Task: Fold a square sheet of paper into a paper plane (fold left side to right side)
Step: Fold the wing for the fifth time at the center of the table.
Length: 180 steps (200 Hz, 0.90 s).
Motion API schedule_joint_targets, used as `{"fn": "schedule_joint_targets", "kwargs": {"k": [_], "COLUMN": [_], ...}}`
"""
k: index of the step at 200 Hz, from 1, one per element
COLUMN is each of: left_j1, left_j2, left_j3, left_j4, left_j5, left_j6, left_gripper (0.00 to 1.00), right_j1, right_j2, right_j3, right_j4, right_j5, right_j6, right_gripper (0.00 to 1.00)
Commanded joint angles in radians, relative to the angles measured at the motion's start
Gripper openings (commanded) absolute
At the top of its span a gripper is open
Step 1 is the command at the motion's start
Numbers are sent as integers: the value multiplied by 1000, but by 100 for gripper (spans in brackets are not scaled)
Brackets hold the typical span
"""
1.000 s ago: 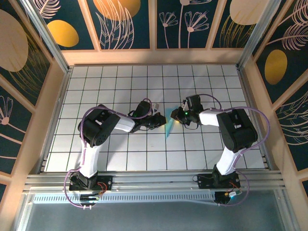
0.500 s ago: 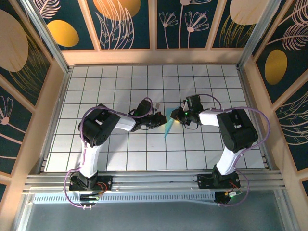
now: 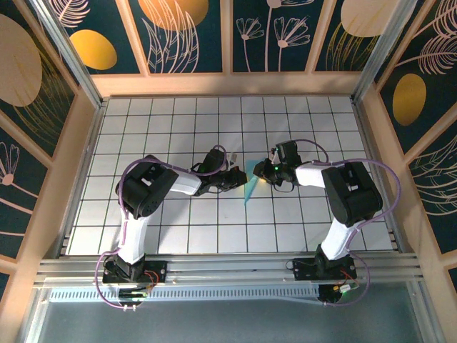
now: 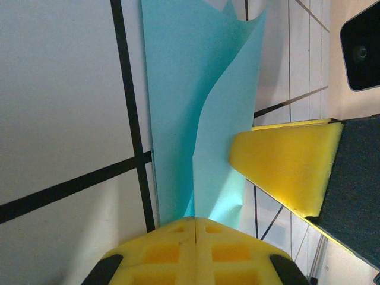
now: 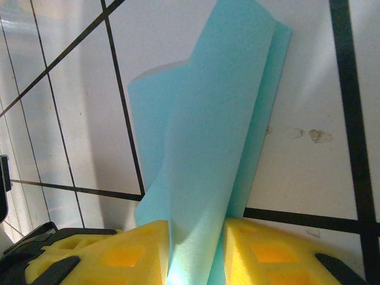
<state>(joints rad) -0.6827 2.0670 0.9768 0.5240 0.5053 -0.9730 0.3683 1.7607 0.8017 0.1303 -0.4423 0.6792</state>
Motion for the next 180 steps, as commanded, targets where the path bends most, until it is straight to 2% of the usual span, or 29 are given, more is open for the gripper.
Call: {"fn": "schedule_joint_targets", "kwargs": {"k": [1, 113, 153, 180], "left_j1": [-1, -3, -3, -3], "left_j2": [0, 12, 6, 5], "left_j3": [-36, -38, -44, -46], "left_j4": [-56, -54, -54, -56], "left_j5": [-60, -65, -77, -82], "left_j6": [24, 21, 16, 15], "left_gripper": [3, 3, 2, 2], "right_j1": [0, -20, -20, -11], "right_j2": [-28, -110, -106, -73], "right_j3": [-8, -32, -5, 6], "right_j4": [-15, -50, -53, -26], "right_j5": [31, 59, 7, -14], "right_j6": [-20, -31, -53, -47], "right_gripper": [30, 29, 13, 7]}}
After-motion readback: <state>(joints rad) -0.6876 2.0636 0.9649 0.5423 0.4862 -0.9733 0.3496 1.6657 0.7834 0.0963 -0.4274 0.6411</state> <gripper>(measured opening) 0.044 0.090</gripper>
